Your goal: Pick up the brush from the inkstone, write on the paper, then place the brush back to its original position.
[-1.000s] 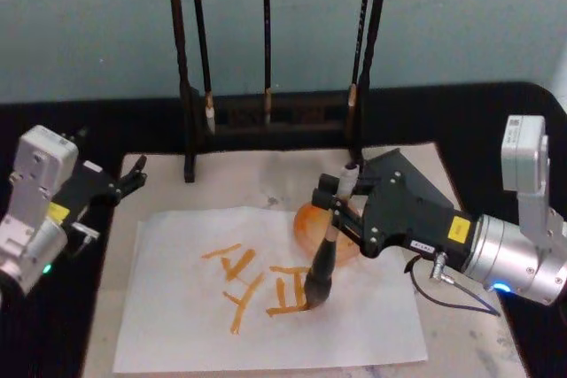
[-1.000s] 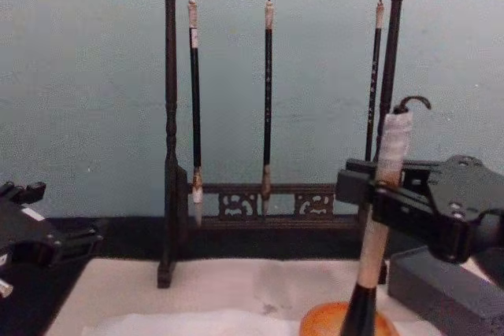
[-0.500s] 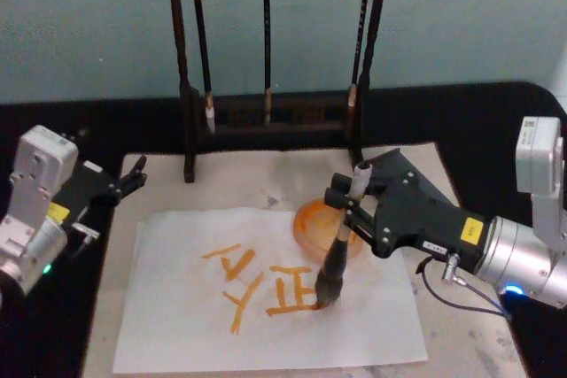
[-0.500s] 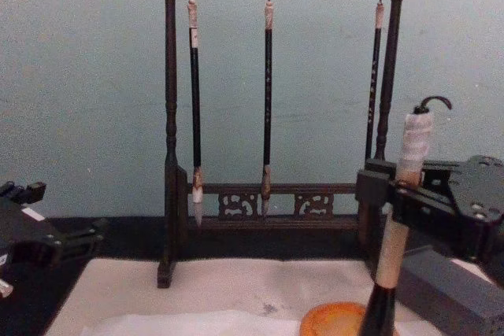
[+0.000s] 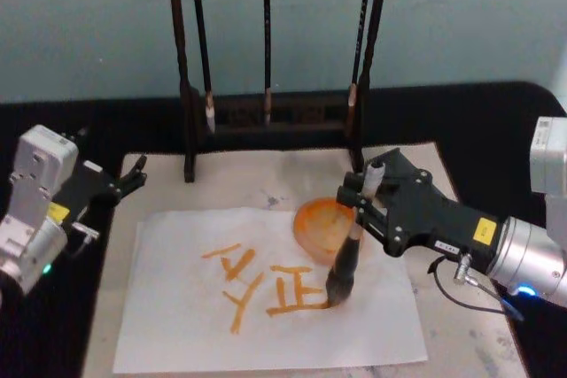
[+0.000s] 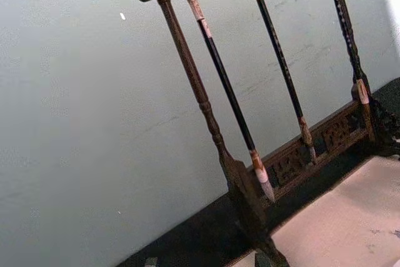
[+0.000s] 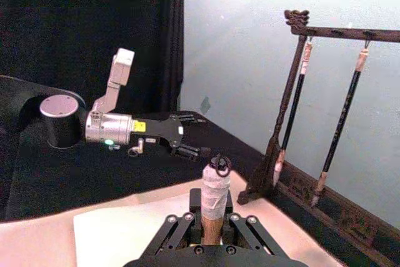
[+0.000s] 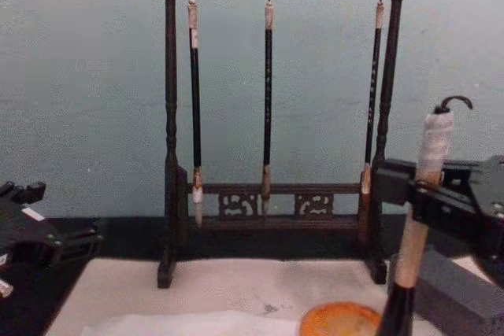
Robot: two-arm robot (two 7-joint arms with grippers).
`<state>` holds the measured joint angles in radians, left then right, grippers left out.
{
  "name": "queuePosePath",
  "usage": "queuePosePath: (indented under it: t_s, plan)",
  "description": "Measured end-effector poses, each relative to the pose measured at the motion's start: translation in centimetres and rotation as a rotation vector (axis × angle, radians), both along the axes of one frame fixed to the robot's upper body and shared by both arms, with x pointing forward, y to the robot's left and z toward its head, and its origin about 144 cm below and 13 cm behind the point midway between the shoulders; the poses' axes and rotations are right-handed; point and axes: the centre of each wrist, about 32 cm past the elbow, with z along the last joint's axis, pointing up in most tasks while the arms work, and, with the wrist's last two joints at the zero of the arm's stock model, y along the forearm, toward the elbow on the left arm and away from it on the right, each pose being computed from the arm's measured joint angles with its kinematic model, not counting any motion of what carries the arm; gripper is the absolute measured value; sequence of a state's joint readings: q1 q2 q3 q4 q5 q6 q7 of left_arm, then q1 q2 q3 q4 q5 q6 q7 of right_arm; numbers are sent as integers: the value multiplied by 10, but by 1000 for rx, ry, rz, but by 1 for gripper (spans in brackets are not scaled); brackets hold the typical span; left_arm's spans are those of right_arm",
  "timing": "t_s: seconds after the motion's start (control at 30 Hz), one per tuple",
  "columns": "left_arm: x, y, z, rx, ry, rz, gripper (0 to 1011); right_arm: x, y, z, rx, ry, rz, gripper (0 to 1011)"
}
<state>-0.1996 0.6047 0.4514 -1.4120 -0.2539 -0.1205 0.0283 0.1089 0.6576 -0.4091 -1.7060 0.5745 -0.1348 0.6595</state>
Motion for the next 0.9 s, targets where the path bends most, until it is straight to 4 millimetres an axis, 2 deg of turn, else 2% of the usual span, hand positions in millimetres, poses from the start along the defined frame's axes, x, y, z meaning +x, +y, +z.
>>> queuePosePath:
  t_s: [0.4, 0.9]
  plan:
    - [0, 0, 0, 0, 0, 0, 1010, -1, -3, 3, 11, -9, -8, 156]
    - [0, 0, 0, 0, 0, 0, 1010, 5, 0, 19, 63, -57, -16, 156]
